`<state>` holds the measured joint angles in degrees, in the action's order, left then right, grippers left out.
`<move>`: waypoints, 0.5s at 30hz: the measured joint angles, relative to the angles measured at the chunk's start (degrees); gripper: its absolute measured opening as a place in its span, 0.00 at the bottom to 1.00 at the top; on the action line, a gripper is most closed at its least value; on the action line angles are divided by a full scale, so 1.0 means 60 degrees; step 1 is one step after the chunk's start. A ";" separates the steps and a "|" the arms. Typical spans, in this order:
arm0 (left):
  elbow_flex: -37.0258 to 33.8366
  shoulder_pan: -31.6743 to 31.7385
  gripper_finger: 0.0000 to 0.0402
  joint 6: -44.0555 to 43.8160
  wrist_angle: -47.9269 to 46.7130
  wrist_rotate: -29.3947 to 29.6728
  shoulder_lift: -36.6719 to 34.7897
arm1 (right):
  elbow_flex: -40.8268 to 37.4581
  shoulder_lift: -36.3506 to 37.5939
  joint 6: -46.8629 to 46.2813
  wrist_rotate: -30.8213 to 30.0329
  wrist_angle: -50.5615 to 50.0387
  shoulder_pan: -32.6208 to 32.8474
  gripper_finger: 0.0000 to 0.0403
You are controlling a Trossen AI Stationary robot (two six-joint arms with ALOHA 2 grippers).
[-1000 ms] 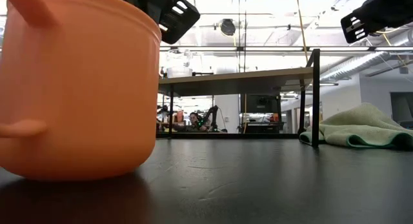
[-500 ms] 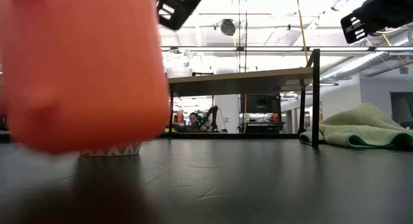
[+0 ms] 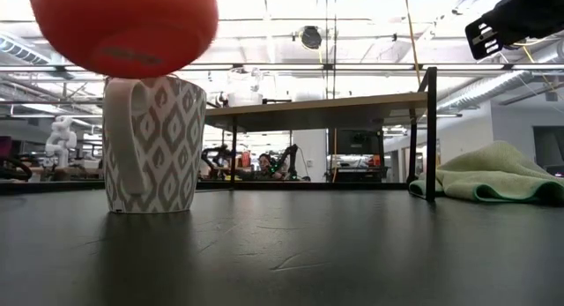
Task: Stack small to large cups/mugs on shelf
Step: Put the orange mug on the shelf
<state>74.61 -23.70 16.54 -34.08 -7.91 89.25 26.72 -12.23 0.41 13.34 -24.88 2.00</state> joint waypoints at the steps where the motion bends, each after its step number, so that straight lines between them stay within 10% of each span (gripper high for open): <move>1: 0.0000 0.0000 0.00 0.0101 -0.0210 0.0041 -0.0094 | 0.0000 0.0000 -0.0001 0.0000 0.0000 -0.0003 0.00; 15: -0.0899 0.0687 0.00 0.0045 -0.0328 0.0163 -0.1295 | 0.0000 0.0000 -0.0001 0.0004 -0.0001 0.0000 0.00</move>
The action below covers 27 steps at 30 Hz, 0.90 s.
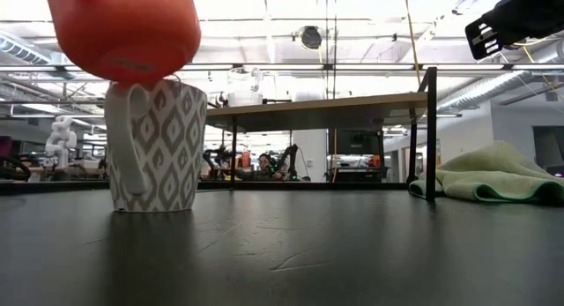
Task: Stack small to large cups/mugs on shelf
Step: Put the orange mug on the shelf
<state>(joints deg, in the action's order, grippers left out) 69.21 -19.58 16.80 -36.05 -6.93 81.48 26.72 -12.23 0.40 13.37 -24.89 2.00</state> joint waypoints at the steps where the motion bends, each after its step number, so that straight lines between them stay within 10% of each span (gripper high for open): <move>1: -0.0145 0.0042 0.00 -0.0061 0.0055 0.0000 -0.0148 | 0.0000 0.0000 0.0000 0.0000 0.0001 0.0000 0.00; 27: -0.2252 -0.0377 0.00 -0.0518 0.1848 0.0451 -0.3516 | 0.0000 0.0000 0.0004 0.0004 0.0011 -0.0003 0.00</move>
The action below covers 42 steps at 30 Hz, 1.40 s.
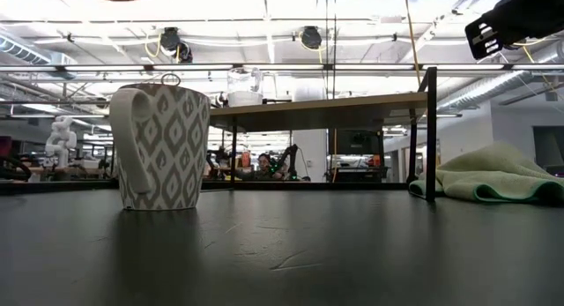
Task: Stack small to large cups/mugs on shelf
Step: Put the orange mug on the shelf
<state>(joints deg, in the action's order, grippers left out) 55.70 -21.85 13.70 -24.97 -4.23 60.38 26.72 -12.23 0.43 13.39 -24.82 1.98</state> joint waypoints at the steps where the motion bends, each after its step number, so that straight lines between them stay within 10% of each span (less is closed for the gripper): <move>1: -0.0226 0.0000 0.00 -0.0072 0.0090 0.0191 -0.0273 | 0.0000 -0.0004 0.0000 0.0000 -0.0007 0.0003 0.00; 42: -0.4578 0.0047 0.00 -0.1214 0.1606 0.2232 -0.5111 | 0.0000 -0.0001 0.0000 0.0004 0.0004 0.0003 0.00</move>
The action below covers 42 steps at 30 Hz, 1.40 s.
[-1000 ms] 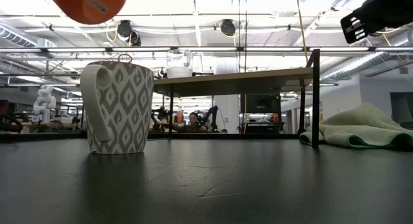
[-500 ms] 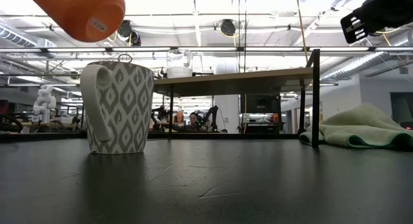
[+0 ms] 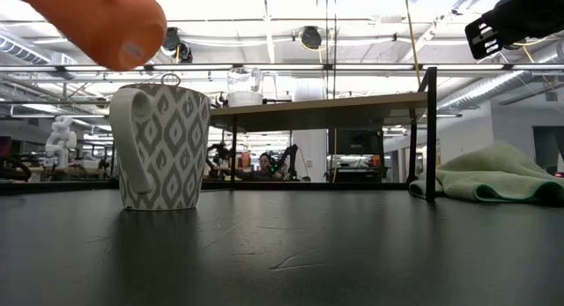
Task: Stack small to large cups/mugs on shelf
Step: Put the orange mug on the shelf
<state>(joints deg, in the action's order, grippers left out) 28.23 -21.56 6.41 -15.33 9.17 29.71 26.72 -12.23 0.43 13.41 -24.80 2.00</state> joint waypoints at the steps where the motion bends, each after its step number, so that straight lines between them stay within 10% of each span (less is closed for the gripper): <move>1: -0.0026 0.0000 0.00 -0.0021 0.0009 0.0004 -0.0023 | 0.0000 -0.0001 0.0000 0.0000 0.0000 -0.0001 0.00; 23: 0.0098 0.1394 0.00 0.0387 0.1168 -0.0236 0.0373 | 0.0000 -0.0002 0.0000 0.0000 0.0008 -0.0003 0.00; 42: 0.3756 0.3790 0.00 0.2322 0.0860 -0.2072 0.4233 | 0.0000 -0.0001 0.0000 -0.0003 0.0011 -0.0002 0.00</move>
<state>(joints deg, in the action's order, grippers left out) 50.76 1.18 20.35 -10.17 -3.26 55.11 26.72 -12.24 0.43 13.39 -24.73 1.99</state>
